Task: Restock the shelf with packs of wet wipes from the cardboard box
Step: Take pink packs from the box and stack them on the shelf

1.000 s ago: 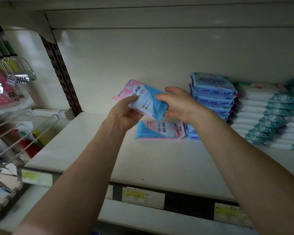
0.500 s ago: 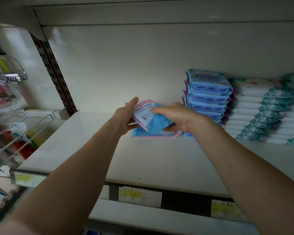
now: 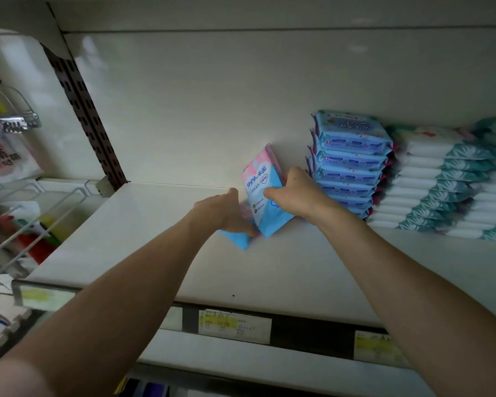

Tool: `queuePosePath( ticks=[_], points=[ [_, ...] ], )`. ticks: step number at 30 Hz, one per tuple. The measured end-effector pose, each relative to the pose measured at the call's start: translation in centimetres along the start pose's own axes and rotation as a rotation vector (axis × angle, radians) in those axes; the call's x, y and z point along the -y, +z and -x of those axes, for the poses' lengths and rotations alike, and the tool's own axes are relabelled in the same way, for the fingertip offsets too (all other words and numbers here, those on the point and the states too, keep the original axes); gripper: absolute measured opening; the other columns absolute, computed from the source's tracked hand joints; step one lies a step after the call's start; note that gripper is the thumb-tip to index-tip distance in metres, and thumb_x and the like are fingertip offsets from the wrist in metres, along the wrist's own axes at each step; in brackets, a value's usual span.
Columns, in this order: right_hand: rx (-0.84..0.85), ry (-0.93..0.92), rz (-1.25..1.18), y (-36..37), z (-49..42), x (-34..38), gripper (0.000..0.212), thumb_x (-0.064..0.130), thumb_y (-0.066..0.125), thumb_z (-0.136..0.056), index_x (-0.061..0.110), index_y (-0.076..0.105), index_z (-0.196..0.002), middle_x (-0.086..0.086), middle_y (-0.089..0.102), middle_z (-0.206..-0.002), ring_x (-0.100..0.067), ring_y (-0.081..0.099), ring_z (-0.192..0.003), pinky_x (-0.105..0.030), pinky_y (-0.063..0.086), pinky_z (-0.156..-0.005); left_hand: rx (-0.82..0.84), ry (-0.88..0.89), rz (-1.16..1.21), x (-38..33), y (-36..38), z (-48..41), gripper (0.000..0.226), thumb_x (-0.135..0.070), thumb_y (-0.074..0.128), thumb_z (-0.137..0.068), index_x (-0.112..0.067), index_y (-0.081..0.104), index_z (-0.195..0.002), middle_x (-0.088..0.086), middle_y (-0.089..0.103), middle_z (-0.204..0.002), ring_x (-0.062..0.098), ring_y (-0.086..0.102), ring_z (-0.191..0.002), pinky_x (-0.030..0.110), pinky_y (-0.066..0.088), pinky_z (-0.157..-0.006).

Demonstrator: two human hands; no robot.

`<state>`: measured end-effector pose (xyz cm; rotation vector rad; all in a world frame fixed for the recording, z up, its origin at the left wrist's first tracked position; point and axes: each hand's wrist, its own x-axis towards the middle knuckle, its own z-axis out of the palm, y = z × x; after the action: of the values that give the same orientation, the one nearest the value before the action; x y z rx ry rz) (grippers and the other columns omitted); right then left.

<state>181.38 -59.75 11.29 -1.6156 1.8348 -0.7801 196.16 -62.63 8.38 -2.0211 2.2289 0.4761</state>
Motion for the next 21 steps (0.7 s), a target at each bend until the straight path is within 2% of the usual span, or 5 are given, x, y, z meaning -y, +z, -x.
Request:
queuePosePath(
  ticks=[4,7,10,17,21],
  points=[
    [-0.012,-0.012,0.008,-0.5,0.0,0.3,0.023,0.027,0.062,-0.087,0.011,0.045,-0.087,-0.003,0.056,-0.089,-0.025,0.060,-0.087,-0.030,0.045,-0.066,0.090,-0.082,0.272,0.1,-0.5,0.8,0.039,-0.052,0.059,-0.086,-0.015,0.049,-0.089,0.004,0.063,-0.073,0.016,0.057,-0.053,0.023,0.042,-0.054],
    [-0.044,-0.034,0.027,-0.7,-0.2,0.4,0.025,0.029,0.060,-0.090,0.014,0.042,-0.080,0.002,0.049,-0.078,-0.022,0.055,-0.081,-0.028,0.041,-0.059,-0.120,0.106,-0.033,1.1,0.0,0.2,0.044,-0.027,0.056,-0.091,-0.024,0.043,-0.132,0.001,0.058,-0.125,0.023,0.057,-0.105,0.036,0.048,-0.083],
    [-0.075,-0.051,-0.007,-0.6,-0.4,0.6,0.024,0.030,0.056,-0.092,0.010,0.044,-0.100,0.001,0.052,-0.085,-0.020,0.057,-0.082,-0.028,0.043,-0.062,-0.089,0.391,-0.434,1.2,0.6,0.1,0.077,-0.015,0.057,-0.089,-0.030,0.015,-0.152,-0.001,0.023,-0.154,0.025,0.022,-0.141,0.044,0.031,-0.109],
    [0.002,0.045,-0.105,-0.5,-1.6,0.2,0.012,0.010,0.047,-0.084,0.012,0.046,-0.073,-0.003,0.047,-0.068,-0.021,0.048,-0.065,-0.026,0.032,-0.054,-0.162,0.331,-0.071,1.1,1.0,-0.7,0.059,-0.035,0.067,-0.083,-0.024,0.046,-0.137,0.002,0.045,-0.136,0.025,0.045,-0.120,0.035,0.045,-0.095],
    [0.071,0.122,-0.104,0.0,-2.0,-0.7,0.020,0.003,0.044,-0.084,0.012,0.040,-0.066,-0.005,0.042,-0.064,-0.019,0.042,-0.058,-0.026,0.027,-0.051,-0.150,0.146,-0.030,3.7,-0.8,-1.0,0.086,-0.031,0.076,-0.076,-0.011,0.030,-0.145,0.010,0.043,-0.141,0.029,0.046,-0.125,0.037,0.043,-0.099]
  ],
)
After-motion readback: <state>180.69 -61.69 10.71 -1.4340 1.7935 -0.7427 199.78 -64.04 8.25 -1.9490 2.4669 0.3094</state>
